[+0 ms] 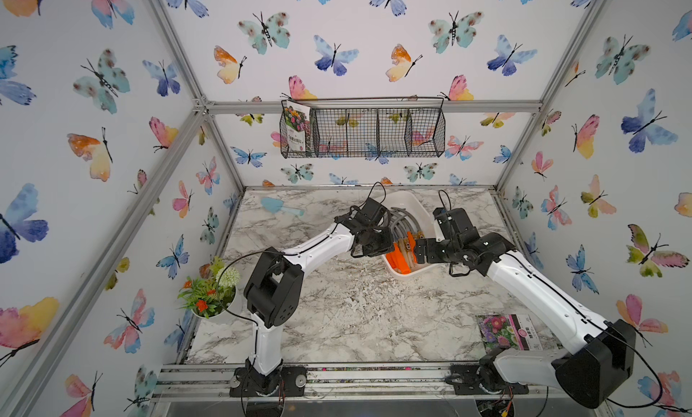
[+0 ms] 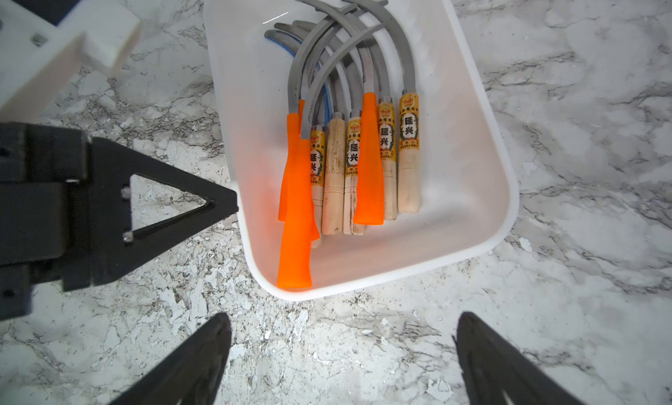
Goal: Put small sickles into storage boxes
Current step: Place the sickle in the storage box.
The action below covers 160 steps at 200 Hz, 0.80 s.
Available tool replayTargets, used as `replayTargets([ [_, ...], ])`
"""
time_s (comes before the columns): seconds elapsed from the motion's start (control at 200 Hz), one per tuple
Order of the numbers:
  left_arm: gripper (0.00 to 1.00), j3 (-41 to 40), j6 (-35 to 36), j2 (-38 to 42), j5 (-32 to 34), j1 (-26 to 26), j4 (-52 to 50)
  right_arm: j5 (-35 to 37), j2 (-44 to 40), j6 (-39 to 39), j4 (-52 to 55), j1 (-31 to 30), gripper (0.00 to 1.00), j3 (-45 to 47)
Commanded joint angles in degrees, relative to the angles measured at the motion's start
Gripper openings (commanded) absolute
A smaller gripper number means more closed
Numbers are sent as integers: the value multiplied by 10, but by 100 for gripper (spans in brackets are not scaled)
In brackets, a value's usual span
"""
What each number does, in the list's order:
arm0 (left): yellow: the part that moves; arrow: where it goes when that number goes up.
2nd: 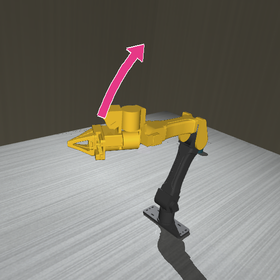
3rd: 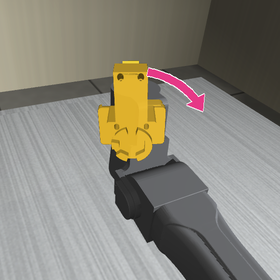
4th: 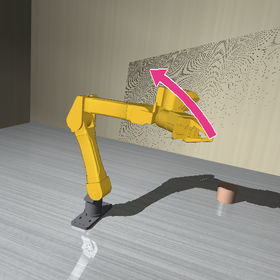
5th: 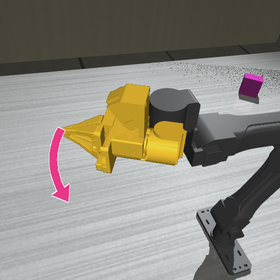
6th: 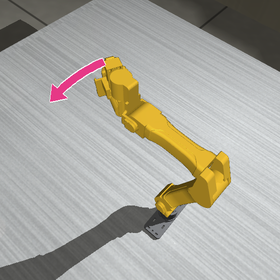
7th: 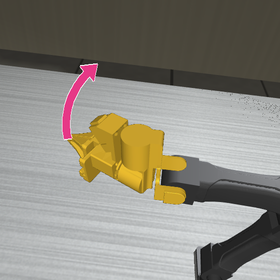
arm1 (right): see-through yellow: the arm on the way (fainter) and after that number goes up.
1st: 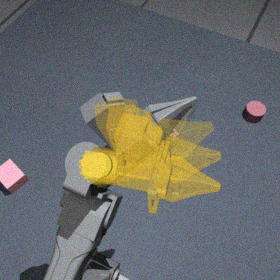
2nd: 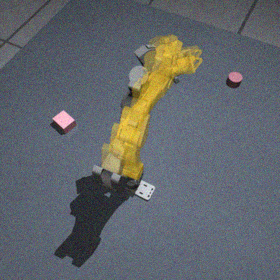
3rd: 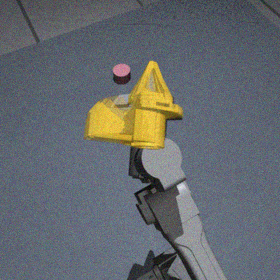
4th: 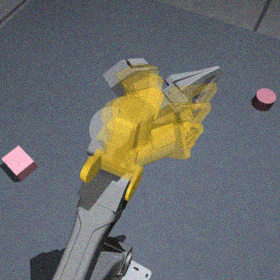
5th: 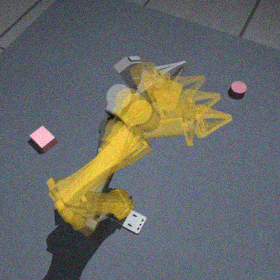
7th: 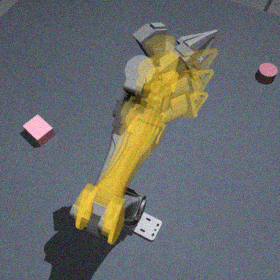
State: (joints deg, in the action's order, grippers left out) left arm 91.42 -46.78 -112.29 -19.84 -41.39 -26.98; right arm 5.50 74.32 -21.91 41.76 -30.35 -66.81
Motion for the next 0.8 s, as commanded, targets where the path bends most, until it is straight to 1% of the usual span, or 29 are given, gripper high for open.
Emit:
replayTargets([
  [0.0, 16, 45, -25, -54, -26, -4, 30, -15, -12, 8, 18, 8, 98, -5],
  [0.07, 16, 78, -18, -70, -16, -4, 11, -19, -14, 9, 18, 9, 98, -4],
  [0.185, 17, 85, -12, -69, -11, -4, 7, -20, -15, 12, 18, 10, 98, 2],
  [0.3, 24, 78, 0, -61, -6, -4, -2, -23, -14, 15, 18, 10, 98, 10],
  [0.41, 37, 55, 8, -41, 0, -4, -4, -26, -15, 16, 14, 10, 98, 17],
  [0.501, 44, 31, 21, -25, 12, -4, -10, -31, -14, 16, 11, 10, 98, 23],
  [0.526, 46, 24, 26, -4, 16, -4, -13, -31, -15, 16, 10, 10, 98, 25],
  [0.586, 52, 8, 39, 17, 28, -4, -19, -35, -16, 15, 7, 10, 98, 29],
  [0.656, 60, -11, 57, 40, 43, -4, -29, -39, -17, 15, 4, 10, 98, 35],
  [0.701, 68, -21, 70, 54, 54, -4, -38, -38, -18, 16, 2, 10, 98, 39],
  [0.796, 89, -41, 99, 84, 93, -4, -63, -30, -20, 15, -10, 11, 98, 51],
])
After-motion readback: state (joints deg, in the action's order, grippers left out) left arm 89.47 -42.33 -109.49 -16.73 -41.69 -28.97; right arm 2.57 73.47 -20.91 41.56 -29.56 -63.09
